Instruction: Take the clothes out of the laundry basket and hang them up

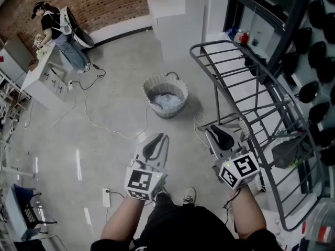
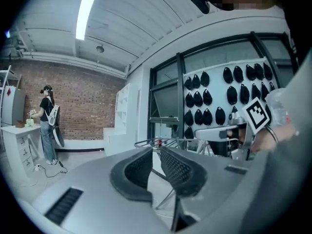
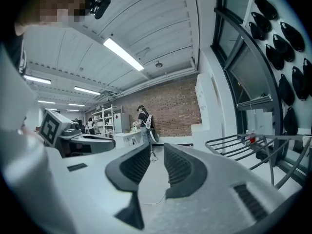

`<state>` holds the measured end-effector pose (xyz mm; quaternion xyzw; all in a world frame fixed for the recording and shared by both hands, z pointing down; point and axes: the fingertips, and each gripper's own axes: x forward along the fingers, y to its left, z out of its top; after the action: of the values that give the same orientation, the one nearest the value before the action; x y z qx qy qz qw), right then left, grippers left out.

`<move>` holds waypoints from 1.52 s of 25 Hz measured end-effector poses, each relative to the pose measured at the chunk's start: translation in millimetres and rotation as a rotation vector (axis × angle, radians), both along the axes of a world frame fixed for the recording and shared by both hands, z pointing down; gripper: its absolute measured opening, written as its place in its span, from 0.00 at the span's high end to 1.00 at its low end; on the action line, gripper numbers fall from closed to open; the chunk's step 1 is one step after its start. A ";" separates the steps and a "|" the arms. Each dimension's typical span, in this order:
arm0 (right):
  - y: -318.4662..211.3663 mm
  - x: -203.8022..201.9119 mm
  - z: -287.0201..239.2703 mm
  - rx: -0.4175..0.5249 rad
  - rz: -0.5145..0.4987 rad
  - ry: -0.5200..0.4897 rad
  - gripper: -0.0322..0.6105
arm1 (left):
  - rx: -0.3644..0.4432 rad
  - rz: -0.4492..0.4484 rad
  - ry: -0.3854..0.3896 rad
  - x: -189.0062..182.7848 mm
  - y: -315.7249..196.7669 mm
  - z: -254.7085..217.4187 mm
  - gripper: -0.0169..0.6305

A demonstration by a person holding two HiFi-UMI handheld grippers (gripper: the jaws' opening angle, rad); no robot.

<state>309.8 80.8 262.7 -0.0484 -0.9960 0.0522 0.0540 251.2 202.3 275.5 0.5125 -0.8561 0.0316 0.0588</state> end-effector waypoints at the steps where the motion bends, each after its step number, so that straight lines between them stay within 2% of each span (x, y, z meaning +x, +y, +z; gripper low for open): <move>1: 2.4 -5.6 0.0 0.000 0.002 0.000 0.80 | 0.001 0.001 0.004 -5.4 2.7 1.0 0.92; 3: 6.1 -16.9 0.9 -0.001 0.006 0.003 0.76 | 0.003 0.000 0.012 -16.4 7.3 3.2 0.76; 10: 33.3 -63.7 3.9 -0.015 0.007 0.024 0.70 | -0.011 0.019 0.032 -59.7 33.8 8.7 0.67; 20: 76.8 -140.8 9.2 -0.012 0.017 0.036 0.66 | -0.005 0.048 0.038 -137.1 74.2 14.2 0.65; 28: 98.3 -180.6 9.0 0.012 0.033 0.049 0.66 | 0.009 0.063 0.056 -180.0 95.9 21.1 0.64; 38: 68.7 -226.9 20.6 -0.005 0.004 0.064 0.65 | 0.000 0.013 0.077 -221.0 79.6 31.2 0.64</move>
<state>82.9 149.5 283.3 -0.0447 -0.9937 0.0562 0.0856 30.2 282.0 306.7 0.5189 -0.8498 0.0124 0.0917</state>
